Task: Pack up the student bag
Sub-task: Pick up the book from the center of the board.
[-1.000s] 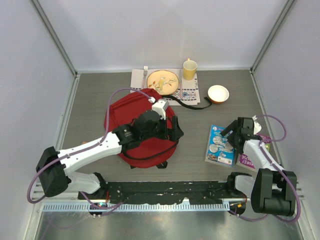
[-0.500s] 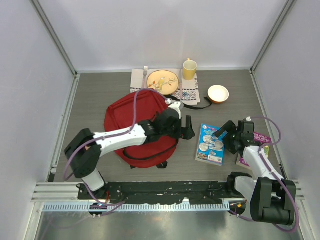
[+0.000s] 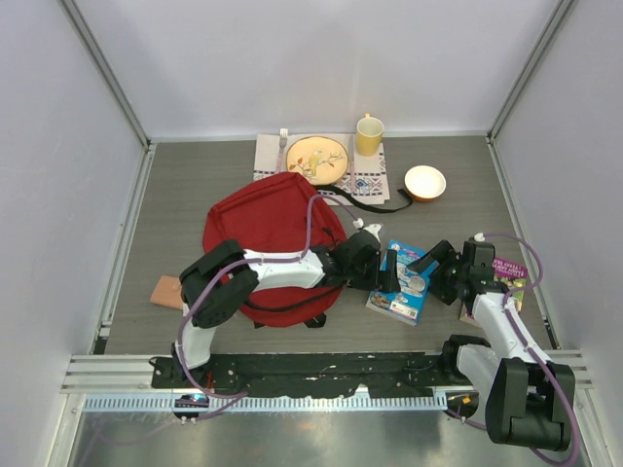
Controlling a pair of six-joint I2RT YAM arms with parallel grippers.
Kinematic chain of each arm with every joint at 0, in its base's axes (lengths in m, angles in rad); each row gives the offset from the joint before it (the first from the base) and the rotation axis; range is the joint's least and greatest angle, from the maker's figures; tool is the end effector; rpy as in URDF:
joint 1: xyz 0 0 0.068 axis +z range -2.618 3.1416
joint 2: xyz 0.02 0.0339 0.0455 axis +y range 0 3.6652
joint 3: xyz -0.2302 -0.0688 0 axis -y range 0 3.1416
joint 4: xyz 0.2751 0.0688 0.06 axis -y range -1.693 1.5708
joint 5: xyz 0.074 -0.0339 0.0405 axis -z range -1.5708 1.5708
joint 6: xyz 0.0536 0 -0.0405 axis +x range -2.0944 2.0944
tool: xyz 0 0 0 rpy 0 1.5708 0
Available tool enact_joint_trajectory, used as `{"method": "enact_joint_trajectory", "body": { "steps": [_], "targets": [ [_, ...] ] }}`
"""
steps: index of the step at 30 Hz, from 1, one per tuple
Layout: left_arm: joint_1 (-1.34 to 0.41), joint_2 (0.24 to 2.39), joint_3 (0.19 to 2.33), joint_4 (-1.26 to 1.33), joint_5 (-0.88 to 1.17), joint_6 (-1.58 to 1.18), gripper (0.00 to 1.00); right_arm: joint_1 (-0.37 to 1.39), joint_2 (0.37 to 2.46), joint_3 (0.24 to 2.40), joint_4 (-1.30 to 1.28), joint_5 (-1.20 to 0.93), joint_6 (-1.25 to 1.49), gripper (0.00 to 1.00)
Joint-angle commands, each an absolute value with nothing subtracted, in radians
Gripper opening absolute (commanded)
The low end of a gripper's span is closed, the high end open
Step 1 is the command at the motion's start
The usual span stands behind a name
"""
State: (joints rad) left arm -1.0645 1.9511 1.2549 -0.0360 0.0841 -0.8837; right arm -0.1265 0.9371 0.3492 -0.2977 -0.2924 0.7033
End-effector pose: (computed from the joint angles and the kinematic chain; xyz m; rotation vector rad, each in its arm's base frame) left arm 0.2142 -0.3955 0.1117 0.2784 2.5406 -1.0026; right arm 0.2253 -0.0131 0.0993 0.8872 2.3399 0.6063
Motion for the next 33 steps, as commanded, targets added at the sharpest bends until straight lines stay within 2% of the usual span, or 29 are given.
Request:
{"method": "enact_joint_trajectory", "body": {
  "steps": [1, 3, 5, 6, 14, 18, 21, 24, 26, 27, 30, 33],
  "targets": [
    [-1.063, 1.99, 1.289, 0.06, 0.153, -0.919, 0.84, -0.121, 0.931, 0.314, -0.316, -0.347, 0.726, 0.89],
    [-1.063, 1.999, 1.284, 0.077, 0.161, -0.925, 0.75, -0.123, 0.933, 0.31, -0.311, -0.351, 0.729, 0.88],
    [-1.063, 1.985, 1.279, 0.09, 0.167, -0.93, 0.7, -0.123, 0.931, 0.307, -0.308, -0.354, 0.732, 0.87],
    [-1.063, 1.979, 1.278, 0.1, 0.164, -0.931, 0.64, -0.123, 0.933, 0.307, -0.308, -0.356, 0.732, 0.87],
    [-1.063, 1.96, 1.367, 0.04, 0.21, -0.87, 0.54, -0.121, 0.923, 0.267, -0.273, -0.402, 0.753, 0.86],
    [-1.065, 1.974, 1.371, 0.054, 0.224, -0.885, 0.41, -0.123, 0.917, 0.259, -0.265, -0.413, 0.761, 0.85],
    [-1.063, 1.974, 1.364, 0.064, 0.225, -0.888, 0.39, -0.123, 0.919, 0.258, -0.262, -0.419, 0.761, 0.85],
    [-1.063, 1.983, 1.368, 0.063, 0.225, -0.891, 0.43, -0.121, 0.92, 0.256, -0.255, -0.425, 0.764, 0.84],
    [-1.063, 1.994, 1.368, 0.055, 0.226, -0.894, 0.4, -0.123, 0.922, 0.252, -0.255, -0.431, 0.765, 0.84],
    [-1.063, 1.997, 1.371, 0.052, 0.221, -0.899, 0.27, -0.123, 0.922, 0.253, -0.255, -0.433, 0.765, 0.84],
    [-1.063, 1.991, 1.371, 0.048, 0.219, -0.897, 0.0, -0.121, 0.92, 0.259, -0.258, -0.44, 0.762, 0.84],
    [-1.063, 1.95, 1.361, 0.044, 0.2, -0.882, 0.0, -0.123, 0.91, 0.288, -0.281, -0.44, 0.761, 0.87]
  ]
}}
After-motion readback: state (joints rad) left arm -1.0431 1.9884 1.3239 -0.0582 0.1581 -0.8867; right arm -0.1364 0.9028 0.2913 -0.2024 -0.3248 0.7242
